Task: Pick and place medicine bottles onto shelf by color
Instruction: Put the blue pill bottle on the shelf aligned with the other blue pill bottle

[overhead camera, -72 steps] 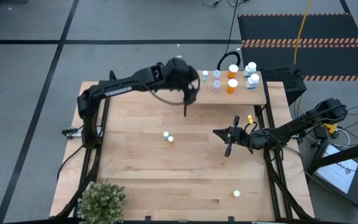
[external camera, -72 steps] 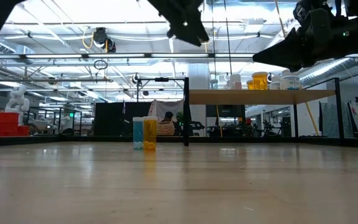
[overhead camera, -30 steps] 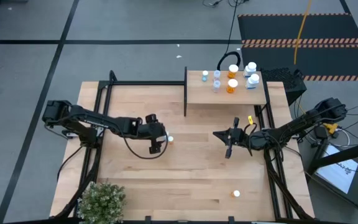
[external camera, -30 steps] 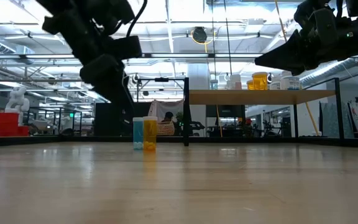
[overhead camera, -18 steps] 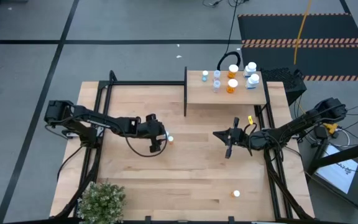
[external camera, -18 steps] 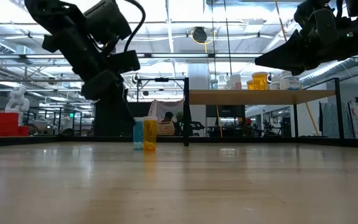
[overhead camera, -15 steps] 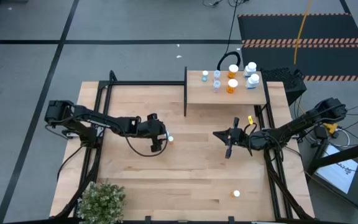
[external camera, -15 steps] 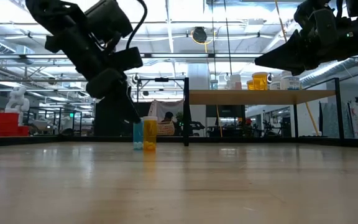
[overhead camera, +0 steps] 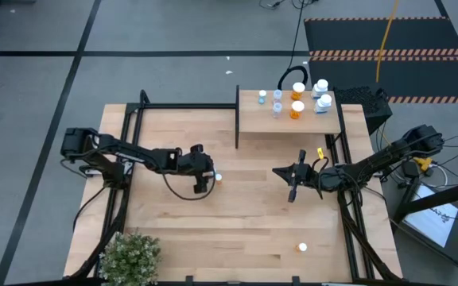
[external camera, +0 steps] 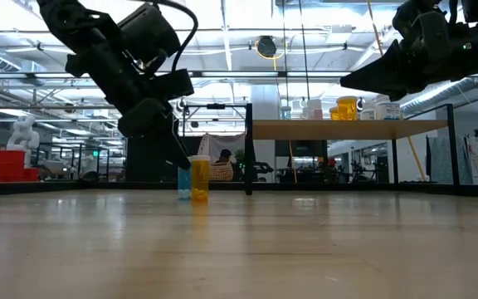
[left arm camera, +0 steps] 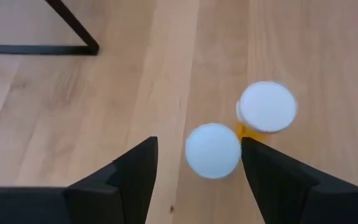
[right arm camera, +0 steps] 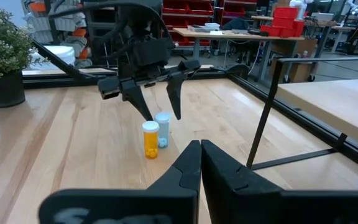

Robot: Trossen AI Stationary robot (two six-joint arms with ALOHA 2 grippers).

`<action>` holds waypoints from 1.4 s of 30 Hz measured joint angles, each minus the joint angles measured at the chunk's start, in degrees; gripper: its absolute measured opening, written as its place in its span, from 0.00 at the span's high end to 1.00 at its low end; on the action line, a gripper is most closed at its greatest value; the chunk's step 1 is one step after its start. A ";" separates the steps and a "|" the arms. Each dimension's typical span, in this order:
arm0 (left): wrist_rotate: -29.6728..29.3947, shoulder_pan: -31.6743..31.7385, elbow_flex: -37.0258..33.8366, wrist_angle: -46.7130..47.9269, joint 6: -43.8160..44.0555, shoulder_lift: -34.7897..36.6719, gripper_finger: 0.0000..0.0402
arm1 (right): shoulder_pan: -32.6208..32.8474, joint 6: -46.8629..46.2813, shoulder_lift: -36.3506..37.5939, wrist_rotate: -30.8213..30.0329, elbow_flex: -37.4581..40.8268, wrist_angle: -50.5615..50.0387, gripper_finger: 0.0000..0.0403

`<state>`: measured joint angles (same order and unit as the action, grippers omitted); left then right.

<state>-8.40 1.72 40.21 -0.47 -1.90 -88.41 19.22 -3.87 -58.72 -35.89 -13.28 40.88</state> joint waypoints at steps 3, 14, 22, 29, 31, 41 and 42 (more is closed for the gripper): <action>0.01 0.04 0.00 0.37 -0.22 -0.16 0.45 | 0.00 0.02 0.00 0.01 0.00 0.00 0.99; 0.00 0.04 0.02 -0.11 -0.45 -0.15 0.55 | 0.00 0.02 0.00 0.02 0.00 0.00 0.99; 0.00 0.04 0.02 -0.18 -0.32 -0.15 0.61 | 0.00 0.02 0.00 0.02 0.00 0.00 0.99; 0.00 0.04 0.02 -0.20 -0.15 -0.15 0.67 | 0.00 0.02 0.00 0.00 0.00 0.00 0.99; 0.00 0.04 0.02 -0.20 -0.17 -0.15 0.68 | 0.00 0.02 0.00 0.02 0.00 0.00 0.99; -0.02 0.13 0.37 0.00 -0.84 -0.15 0.69 | 0.00 0.02 0.00 0.01 0.00 -0.02 0.99; -0.03 0.15 0.70 0.22 -0.84 -0.12 0.69 | 0.00 0.02 0.00 0.02 0.00 -0.02 0.99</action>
<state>-8.43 1.87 40.91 -0.25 -2.74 -88.53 19.22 -3.86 -58.72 -35.88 -13.28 40.86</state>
